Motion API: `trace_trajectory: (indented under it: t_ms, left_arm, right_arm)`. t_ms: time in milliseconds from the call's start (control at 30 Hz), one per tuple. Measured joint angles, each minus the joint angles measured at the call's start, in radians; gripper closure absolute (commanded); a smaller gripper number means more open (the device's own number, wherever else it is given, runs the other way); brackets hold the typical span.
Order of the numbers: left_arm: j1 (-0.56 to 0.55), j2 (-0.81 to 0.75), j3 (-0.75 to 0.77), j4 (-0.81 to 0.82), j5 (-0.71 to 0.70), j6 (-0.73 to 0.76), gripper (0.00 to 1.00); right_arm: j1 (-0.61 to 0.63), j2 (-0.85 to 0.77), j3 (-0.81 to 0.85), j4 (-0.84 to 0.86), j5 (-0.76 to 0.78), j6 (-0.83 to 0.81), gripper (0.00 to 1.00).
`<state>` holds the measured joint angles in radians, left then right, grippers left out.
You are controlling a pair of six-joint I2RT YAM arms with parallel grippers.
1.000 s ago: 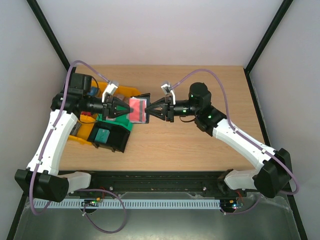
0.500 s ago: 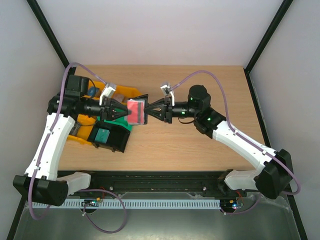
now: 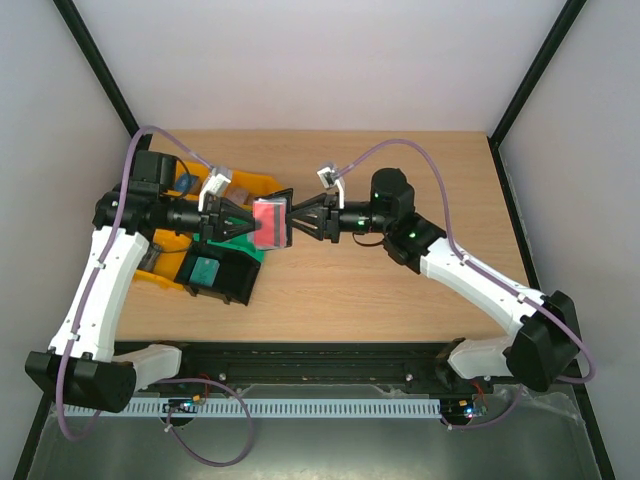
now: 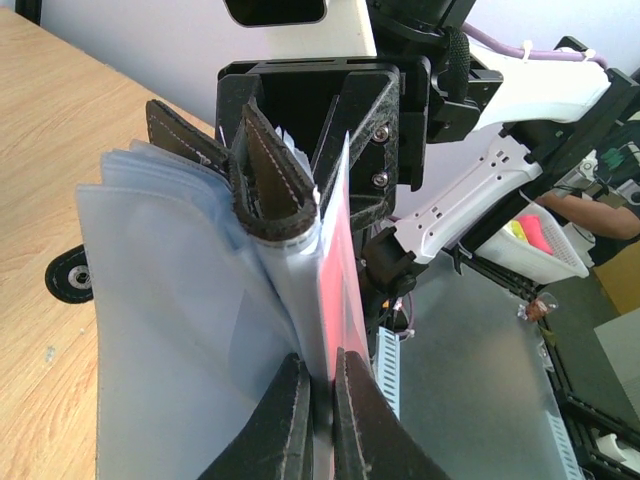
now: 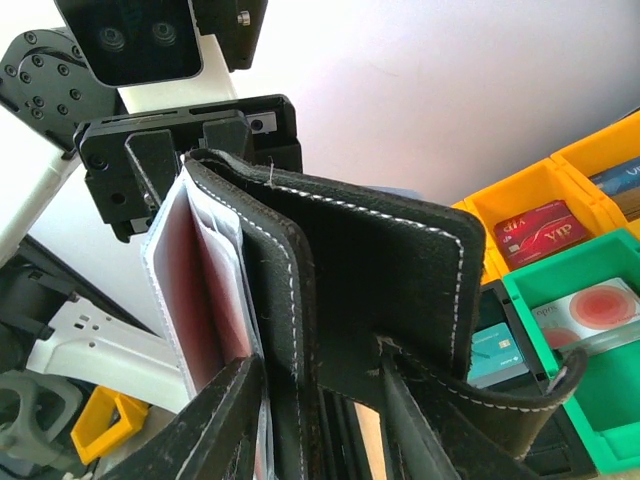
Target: Take the credit cards out of the card holder
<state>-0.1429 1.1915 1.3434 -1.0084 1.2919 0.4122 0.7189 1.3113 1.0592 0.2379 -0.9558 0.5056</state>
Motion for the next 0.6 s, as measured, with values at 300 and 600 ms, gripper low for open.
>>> trace_trajectory:
  t_ms: [300,600]
  left_arm:
    - [-0.026,0.007,-0.006,0.023,-0.001,-0.032,0.98]
    - [-0.056,-0.013,-0.041,0.145,-0.048,-0.178,0.98]
  right_arm:
    - [0.037,0.034,0.013,0.041,-0.027,0.022,0.44]
    - [0.032,0.079,0.057,0.022,-0.028,0.017,0.43]
